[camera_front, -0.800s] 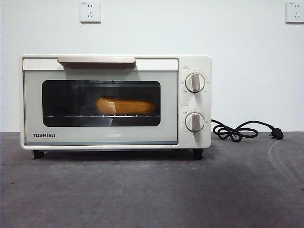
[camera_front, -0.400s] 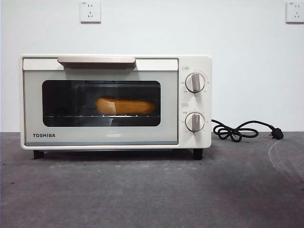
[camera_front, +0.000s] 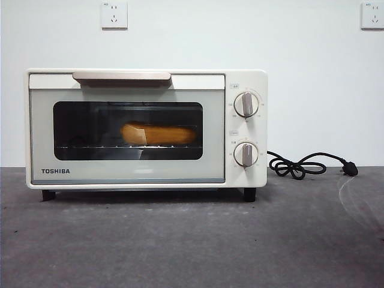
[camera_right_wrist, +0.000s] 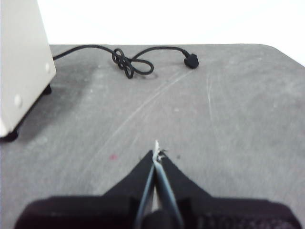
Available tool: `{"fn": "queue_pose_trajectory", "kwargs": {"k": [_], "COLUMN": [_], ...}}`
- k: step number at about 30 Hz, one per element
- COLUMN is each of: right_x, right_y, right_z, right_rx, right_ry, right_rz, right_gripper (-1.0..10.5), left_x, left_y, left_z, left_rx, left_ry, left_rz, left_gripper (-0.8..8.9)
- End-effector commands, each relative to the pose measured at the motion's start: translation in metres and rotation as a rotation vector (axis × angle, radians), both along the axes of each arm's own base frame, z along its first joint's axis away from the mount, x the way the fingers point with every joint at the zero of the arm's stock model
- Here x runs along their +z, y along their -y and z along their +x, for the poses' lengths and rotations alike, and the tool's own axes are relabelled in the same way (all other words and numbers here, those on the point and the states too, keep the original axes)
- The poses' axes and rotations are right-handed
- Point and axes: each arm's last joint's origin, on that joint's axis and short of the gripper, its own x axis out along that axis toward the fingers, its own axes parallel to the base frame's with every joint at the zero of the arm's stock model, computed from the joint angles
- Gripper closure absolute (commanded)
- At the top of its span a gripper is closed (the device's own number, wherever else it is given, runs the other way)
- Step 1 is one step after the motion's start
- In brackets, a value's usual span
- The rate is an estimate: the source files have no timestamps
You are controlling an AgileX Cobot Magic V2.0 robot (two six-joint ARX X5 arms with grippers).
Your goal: Take the corn from the table,put the corn in the oven
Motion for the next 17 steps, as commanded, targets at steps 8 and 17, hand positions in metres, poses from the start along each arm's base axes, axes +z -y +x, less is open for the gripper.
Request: {"fn": "queue_pose_trajectory", "kwargs": {"k": [8, 17], "right_x": [-0.0038, -0.0039], "right_y": [0.0015, 0.0048], "right_z": [0.0008, 0.0006], "right_rx": [-0.025, -0.057], "right_ry": [-0.001, -0.002], "right_rz": [0.009, 0.010], "right_gripper": [9.5, 9.5], "left_x": [-0.0030, -0.0031], "left_y": [-0.0003, -0.0003], "left_z": [0.0011, 0.0012], "left_rx": [0.003, 0.003], "left_ry": [-0.007, -0.009], "left_rz": [0.013, 0.013], "left_gripper": [8.17, 8.17]}}
